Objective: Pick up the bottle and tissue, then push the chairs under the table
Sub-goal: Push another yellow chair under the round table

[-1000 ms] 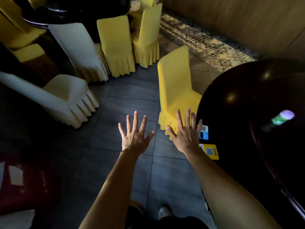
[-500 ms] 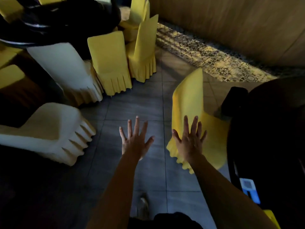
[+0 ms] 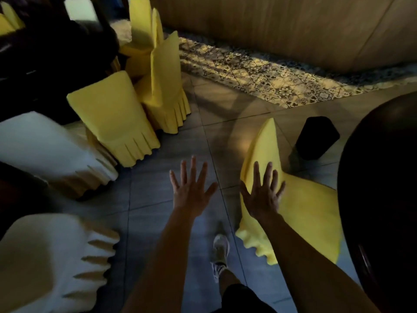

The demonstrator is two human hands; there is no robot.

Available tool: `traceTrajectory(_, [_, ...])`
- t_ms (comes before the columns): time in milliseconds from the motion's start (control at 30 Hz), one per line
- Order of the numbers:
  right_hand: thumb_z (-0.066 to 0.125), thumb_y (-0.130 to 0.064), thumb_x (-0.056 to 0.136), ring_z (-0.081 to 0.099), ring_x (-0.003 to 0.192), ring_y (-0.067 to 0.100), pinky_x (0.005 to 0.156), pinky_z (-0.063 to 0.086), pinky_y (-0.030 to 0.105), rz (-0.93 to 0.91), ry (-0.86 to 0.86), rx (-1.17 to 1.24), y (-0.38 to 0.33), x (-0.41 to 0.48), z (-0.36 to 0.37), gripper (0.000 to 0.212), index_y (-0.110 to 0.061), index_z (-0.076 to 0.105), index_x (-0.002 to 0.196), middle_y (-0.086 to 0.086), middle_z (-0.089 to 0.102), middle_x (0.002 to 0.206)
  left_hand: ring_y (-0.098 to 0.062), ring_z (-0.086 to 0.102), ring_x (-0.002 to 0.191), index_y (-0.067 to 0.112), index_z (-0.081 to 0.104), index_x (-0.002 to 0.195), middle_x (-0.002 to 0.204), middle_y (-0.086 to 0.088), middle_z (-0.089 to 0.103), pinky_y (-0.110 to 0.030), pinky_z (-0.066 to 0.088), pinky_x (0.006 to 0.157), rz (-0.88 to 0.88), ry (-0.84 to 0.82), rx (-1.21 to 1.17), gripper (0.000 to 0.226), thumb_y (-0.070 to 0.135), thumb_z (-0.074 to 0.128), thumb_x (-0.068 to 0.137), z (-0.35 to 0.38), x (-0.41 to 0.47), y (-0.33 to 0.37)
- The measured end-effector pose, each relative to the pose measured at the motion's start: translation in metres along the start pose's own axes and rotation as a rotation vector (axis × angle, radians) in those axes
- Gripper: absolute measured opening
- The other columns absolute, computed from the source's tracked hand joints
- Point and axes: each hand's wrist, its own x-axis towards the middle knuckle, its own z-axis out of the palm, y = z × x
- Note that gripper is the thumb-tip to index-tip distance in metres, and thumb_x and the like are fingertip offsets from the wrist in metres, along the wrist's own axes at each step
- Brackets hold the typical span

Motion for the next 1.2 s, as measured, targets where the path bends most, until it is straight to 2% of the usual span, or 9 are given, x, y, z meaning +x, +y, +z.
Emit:
traceTrajectory(267, [0.03,-0.067,0.096,-0.003,0.153,0.031,0.119,-0.003,0.062,0.338,-0.101,0.237,-0.018,0.112,0.025,0.08,-0.035,-0.013,0.155,0.003,-0.019,0.165,-0.029,-0.02,0.15,0.036,-0.005,0.159,0.164,0.0,-0.024,-0.061,-0.014,0.117,0.334,-0.033,0.06,0.081,0.075,0.007,0.088,-0.029,0.195,0.039])
traceTrajectory(467, [0.021,-0.085,0.082,-0.004,0.154,0.024,0.121,-0.001,0.056,0.573,-0.072,0.422,-0.02,0.119,0.039,0.09,-0.042,-0.014,0.154,-0.004,-0.017,0.165,-0.039,0.022,0.15,0.028,0.036,0.154,0.167,-0.007,0.018,-0.067,0.018,0.113,0.872,0.0,0.172,0.078,0.072,0.039,0.09,-0.021,0.288,0.126])
traceTrajectory(567, [0.012,-0.096,0.068,-0.001,0.154,0.021,0.122,0.004,0.052,0.649,-0.024,0.473,-0.022,0.121,0.047,0.103,-0.044,-0.011,0.154,-0.005,-0.012,0.166,-0.034,0.009,0.154,0.03,0.029,0.157,0.169,-0.005,0.008,-0.068,0.015,0.116,1.164,-0.078,0.267,0.076,0.071,0.033,0.093,-0.002,0.31,0.165])
traceTrajectory(667, [0.032,-0.094,0.068,-0.002,0.154,0.021,0.122,0.005,0.051,0.683,-0.022,0.502,-0.014,0.127,0.046,0.107,-0.046,-0.013,0.152,-0.006,-0.016,0.165,-0.031,-0.002,0.155,0.035,0.019,0.158,0.169,-0.002,-0.002,-0.067,0.009,0.117,1.395,-0.188,0.35,0.075,0.074,0.021,0.094,0.018,0.336,0.184])
traceTrajectory(767, [0.043,-0.089,0.071,0.0,0.154,0.023,0.122,0.01,0.049,0.654,-0.009,0.478,-0.009,0.126,0.04,0.108,-0.048,-0.017,0.151,-0.006,-0.02,0.164,-0.027,-0.005,0.155,0.039,0.018,0.158,0.169,0.001,-0.006,-0.064,0.001,0.119,1.508,-0.29,0.382,0.076,0.077,0.013,0.092,0.029,0.354,0.189])
traceTrajectory(867, [0.038,-0.093,0.07,0.008,0.153,0.025,0.121,0.017,0.043,0.763,0.025,0.476,-0.019,0.124,0.034,0.109,-0.046,-0.015,0.153,-0.003,-0.016,0.166,-0.022,0.005,0.155,0.04,0.027,0.155,0.168,0.003,0.006,-0.056,-0.001,0.12,1.571,-0.345,0.326,0.078,0.077,0.005,0.091,0.035,0.362,0.185])
traceTrajectory(967, [0.041,-0.09,0.072,0.023,0.15,0.032,0.117,0.027,0.047,0.991,0.123,0.391,-0.052,0.124,0.038,0.109,-0.038,-0.001,0.157,0.006,0.002,0.167,-0.027,0.024,0.152,0.034,0.045,0.149,0.164,-0.003,0.028,-0.057,0.009,0.119,1.71,-0.371,0.282,0.071,0.071,0.014,0.097,0.038,0.375,0.171])
traceTrajectory(1067, [0.049,-0.073,0.08,0.05,0.134,0.033,0.109,0.04,0.053,1.269,0.338,0.166,-0.102,0.151,0.051,0.087,-0.026,0.036,0.153,0.011,0.039,0.156,-0.03,0.024,0.152,0.03,0.048,0.148,0.164,-0.006,0.028,-0.058,0.014,0.119,1.862,-0.341,0.255,0.066,0.066,0.019,0.1,0.038,0.399,0.163])
traceTrajectory(1200, [0.046,-0.06,0.09,0.046,0.136,0.031,0.115,0.02,0.06,1.565,0.421,0.09,-0.144,0.213,0.061,0.064,-0.029,0.047,0.147,0.007,0.042,0.155,-0.033,0.025,0.151,0.03,0.046,0.148,0.163,-0.007,0.03,-0.059,0.013,0.119,1.94,-0.339,0.242,0.065,0.065,0.021,0.1,0.034,0.422,0.155])
